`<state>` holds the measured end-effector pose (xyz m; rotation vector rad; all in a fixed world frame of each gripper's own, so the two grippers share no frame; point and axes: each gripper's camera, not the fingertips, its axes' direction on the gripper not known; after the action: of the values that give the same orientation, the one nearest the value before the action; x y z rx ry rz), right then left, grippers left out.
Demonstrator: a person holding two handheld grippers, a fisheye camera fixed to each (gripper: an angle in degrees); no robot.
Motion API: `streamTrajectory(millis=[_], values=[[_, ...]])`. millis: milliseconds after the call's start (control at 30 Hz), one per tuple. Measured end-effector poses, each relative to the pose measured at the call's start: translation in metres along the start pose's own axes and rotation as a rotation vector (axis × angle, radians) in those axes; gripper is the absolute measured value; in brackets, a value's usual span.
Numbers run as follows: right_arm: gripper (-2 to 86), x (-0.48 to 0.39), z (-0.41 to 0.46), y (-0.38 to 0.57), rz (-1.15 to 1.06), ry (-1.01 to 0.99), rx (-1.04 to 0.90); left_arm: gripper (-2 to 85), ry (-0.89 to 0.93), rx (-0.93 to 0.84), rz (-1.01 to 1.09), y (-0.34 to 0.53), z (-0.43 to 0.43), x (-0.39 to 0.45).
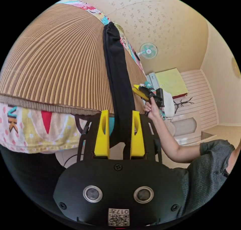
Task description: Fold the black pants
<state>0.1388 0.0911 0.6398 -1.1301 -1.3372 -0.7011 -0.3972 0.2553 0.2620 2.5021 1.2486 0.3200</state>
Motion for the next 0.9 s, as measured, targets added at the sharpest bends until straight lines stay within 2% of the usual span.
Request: streamTrajectory(millis=[200, 333, 400, 500, 600, 700, 833, 900], values=[[10.2, 0.029, -0.019, -0.034, 0.012, -0.123, -0.024, 16.6, -0.049, -0.035, 0.003, -0.113, 0.023, -0.004], [9.9, 0.037, -0.008, -0.073, 0.017, -0.183, -0.11, 15.7, -0.001, -0.051, -0.063, -0.184, 0.048, -0.019], [9.7, 0.041, 0.002, -0.092, 0.014, -0.24, -0.159, 14.3, 0.019, -0.053, -0.096, -0.208, 0.056, -0.027], [7.0, 0.047, 0.011, -0.102, -0.001, -0.225, -0.22, 10.4, 0.004, -0.065, -0.14, -0.237, 0.066, -0.038], [4.6, 0.06, -0.001, -0.091, -0.026, -0.265, -0.216, 4.0, -0.033, -0.122, -0.159, -0.246, 0.072, -0.048], [3.4, 0.076, -0.036, -0.065, -0.049, -0.406, -0.139, 3.1, 0.101, -0.107, -0.111, -0.23, 0.053, -0.047], [2.8, 0.07, -0.088, -0.02, -0.15, -0.686, -0.038, 3.4, 0.502, 0.01, -0.02, -0.18, 0.003, -0.025], [2.6, 0.045, -0.123, 0.012, -0.254, -0.739, -0.006, 3.9, 0.587, 0.045, 0.041, -0.153, -0.018, 0.001]])
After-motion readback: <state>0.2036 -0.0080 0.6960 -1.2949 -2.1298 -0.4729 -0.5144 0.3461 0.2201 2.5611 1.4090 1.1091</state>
